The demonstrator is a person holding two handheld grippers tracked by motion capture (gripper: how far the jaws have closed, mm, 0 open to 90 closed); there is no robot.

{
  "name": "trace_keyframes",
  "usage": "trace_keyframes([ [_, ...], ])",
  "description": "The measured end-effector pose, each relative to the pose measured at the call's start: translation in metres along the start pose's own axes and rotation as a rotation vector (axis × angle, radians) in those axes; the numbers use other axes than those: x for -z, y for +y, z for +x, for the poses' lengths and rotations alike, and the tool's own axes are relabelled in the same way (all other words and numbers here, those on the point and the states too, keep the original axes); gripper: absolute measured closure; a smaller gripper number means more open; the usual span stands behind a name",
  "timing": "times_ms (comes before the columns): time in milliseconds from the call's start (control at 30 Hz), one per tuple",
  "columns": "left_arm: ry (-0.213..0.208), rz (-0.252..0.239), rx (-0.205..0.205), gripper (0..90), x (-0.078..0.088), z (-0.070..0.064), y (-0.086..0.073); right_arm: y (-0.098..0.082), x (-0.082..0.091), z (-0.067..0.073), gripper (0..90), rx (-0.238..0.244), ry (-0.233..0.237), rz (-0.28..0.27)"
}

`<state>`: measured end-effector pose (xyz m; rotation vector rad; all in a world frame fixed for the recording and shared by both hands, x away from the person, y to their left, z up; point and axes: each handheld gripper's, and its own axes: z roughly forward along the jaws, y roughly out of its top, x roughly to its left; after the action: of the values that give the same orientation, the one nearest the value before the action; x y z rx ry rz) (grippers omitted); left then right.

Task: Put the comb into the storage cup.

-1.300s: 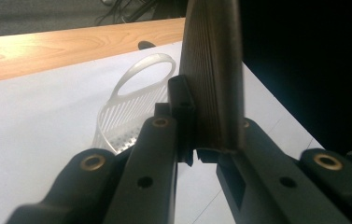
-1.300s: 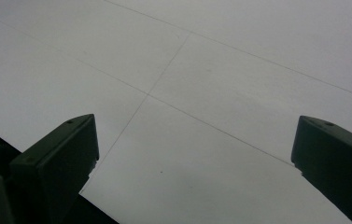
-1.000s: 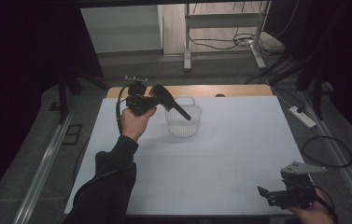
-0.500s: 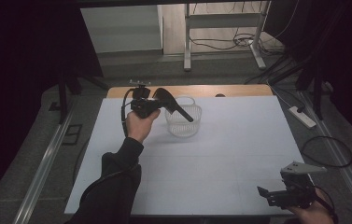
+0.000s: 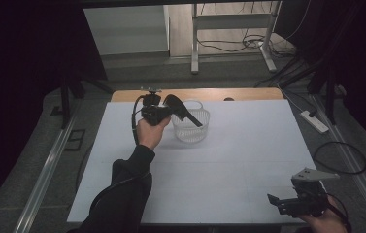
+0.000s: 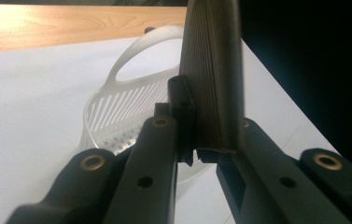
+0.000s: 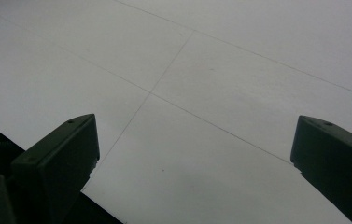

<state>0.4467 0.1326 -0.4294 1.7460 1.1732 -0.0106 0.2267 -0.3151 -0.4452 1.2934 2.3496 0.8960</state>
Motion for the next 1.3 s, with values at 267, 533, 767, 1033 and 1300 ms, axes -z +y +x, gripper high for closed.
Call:
trace_keyframes([
  [267, 0.000, 0.009, 0.013, 87.0, -0.010, 0.003, -0.005, 0.000, 0.000, 0.000, 1.7, -0.002, 0.003, 0.003],
  [533, -0.006, 0.011, 0.033, 87.0, -0.016, 0.009, -0.009, 0.000, 0.000, -0.001, 1.7, -0.004, 0.006, 0.004],
  [767, 0.002, 0.002, 0.034, 86.1, -0.016, 0.012, -0.011, 0.000, -0.001, -0.001, 1.7, -0.003, 0.006, 0.008],
  [1033, 0.063, 0.027, -0.013, 80.0, -0.018, 0.013, -0.013, 0.000, -0.001, -0.001, 1.7, -0.003, 0.007, 0.010],
  [1300, 0.151, 0.053, -0.109, 71.3, -0.021, 0.007, -0.013, 0.000, -0.001, -0.001, 1.7, -0.003, 0.009, 0.013],
])
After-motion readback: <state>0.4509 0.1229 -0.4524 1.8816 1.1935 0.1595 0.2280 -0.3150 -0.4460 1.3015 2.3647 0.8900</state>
